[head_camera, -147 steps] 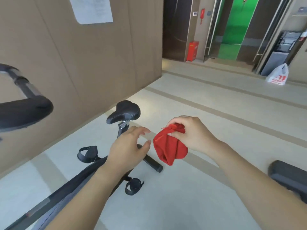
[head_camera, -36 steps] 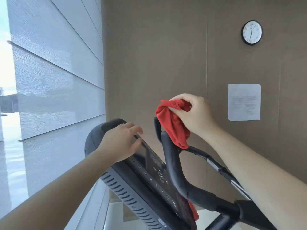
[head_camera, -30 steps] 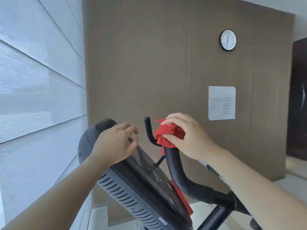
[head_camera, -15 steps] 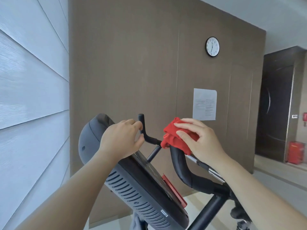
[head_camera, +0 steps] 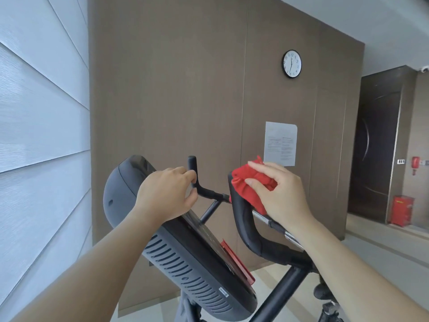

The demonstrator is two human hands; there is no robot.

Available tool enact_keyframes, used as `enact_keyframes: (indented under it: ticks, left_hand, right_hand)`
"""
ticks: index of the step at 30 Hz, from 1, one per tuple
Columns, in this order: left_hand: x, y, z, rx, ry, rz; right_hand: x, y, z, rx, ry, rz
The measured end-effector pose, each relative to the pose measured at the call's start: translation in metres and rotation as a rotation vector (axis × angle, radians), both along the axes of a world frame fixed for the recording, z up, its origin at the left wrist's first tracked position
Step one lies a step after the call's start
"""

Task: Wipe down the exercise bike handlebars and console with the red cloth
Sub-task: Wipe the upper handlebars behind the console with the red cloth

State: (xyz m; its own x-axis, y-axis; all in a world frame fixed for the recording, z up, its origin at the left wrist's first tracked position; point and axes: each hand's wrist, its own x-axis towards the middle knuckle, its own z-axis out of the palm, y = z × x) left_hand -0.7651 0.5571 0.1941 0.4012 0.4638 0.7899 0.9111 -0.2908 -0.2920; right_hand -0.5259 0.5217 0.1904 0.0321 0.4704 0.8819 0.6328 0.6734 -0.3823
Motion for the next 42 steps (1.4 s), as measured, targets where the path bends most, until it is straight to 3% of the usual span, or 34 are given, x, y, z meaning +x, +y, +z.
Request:
enact_keyframes:
  ticks: [2, 6, 17, 25, 28, 31, 35, 42]
  left_hand:
    - [0.000, -0.001, 0.000, -0.009, -0.003, -0.016]
    - [0.000, -0.001, 0.000, -0.016, -0.008, -0.029]
    - [0.000, -0.005, 0.001, -0.018, -0.034, -0.028]
    - [0.001, -0.002, 0.002, -0.021, -0.073, -0.007]
    - [0.000, -0.002, 0.002, -0.022, -0.068, -0.007]
    - [0.000, -0.002, 0.002, -0.018, -0.062, -0.008]
    - [0.000, -0.005, 0.003, -0.033, -0.075, -0.011]
    - [0.000, -0.004, 0.002, -0.027, -0.064, -0.008]
  right_hand:
    - [-0.004, 0.002, 0.010, 0.037, -0.009, 0.028]
    - [-0.018, 0.008, 0.003, -0.059, -0.241, -0.041]
    - [-0.009, 0.004, -0.015, -0.085, -0.354, -0.030]
    - [-0.009, 0.003, 0.027, 0.011, -0.184, 0.003]
    - [-0.013, 0.008, 0.019, -0.107, -0.362, -0.036]
    - [-0.009, 0.010, 0.012, -0.081, -0.411, -0.038]
    - [-0.007, 0.007, 0.006, -0.025, -0.353, -0.025]
    - [0.000, 0.005, 0.011, 0.010, -0.068, 0.021]
